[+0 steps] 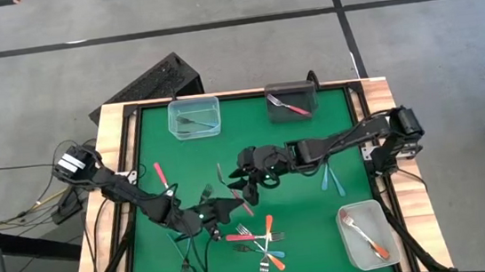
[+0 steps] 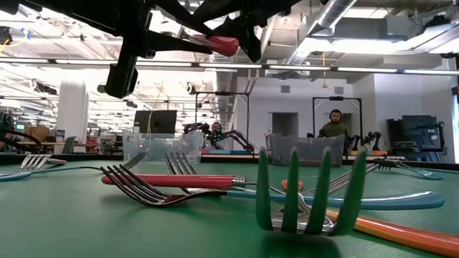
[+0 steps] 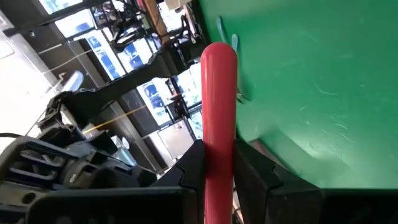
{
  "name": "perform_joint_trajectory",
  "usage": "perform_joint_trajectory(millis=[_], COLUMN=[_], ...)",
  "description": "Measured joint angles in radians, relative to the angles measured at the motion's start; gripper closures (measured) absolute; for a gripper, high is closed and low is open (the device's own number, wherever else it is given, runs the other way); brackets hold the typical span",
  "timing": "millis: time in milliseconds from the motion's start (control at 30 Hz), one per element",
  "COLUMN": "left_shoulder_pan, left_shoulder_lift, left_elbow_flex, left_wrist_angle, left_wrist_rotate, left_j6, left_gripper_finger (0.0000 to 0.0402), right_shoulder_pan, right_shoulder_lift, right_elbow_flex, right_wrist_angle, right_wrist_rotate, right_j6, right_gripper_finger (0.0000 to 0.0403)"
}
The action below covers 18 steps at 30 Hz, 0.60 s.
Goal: Sort silverware by color (type)
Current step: Put the pink fork into the black bin
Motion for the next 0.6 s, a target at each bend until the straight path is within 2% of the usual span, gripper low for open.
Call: perform_joint_trajectory(millis=[167, 400, 500, 600], left_shoulder_pan=[0.014, 0.039, 0.039, 0.041], left_shoulder_lift=[0.000, 0.001, 0.001, 0.000], left_elbow_flex=[0.000, 0.000, 0.000, 0.000], left_wrist_angle=[0.000, 0.000, -0.001, -0.002], left_wrist_rotate=[0.031, 0.065, 0.064, 0.049], left_j6=[-0.007, -0.045, -0.054, -0.098], left_gripper_finger=[0.0360, 0.0360, 0.0360, 0.0360], right_shoulder_pan=[0.009, 0.005, 0.004, -0.005], right_shoulder_lift=[0.039, 0.084, 0.079, 0.074], right_elbow_flex=[0.000, 0.001, 0.003, 0.004], right_wrist_angle=[0.014, 0.025, 0.012, 0.005], right_wrist_rotate=[-0.029, -0.010, 0.031, 0.028], right_j6=[0.003, 0.006, 0.007, -0.001], right_gripper_finger=[0.0235, 0.0262, 0.0298, 0.0351])
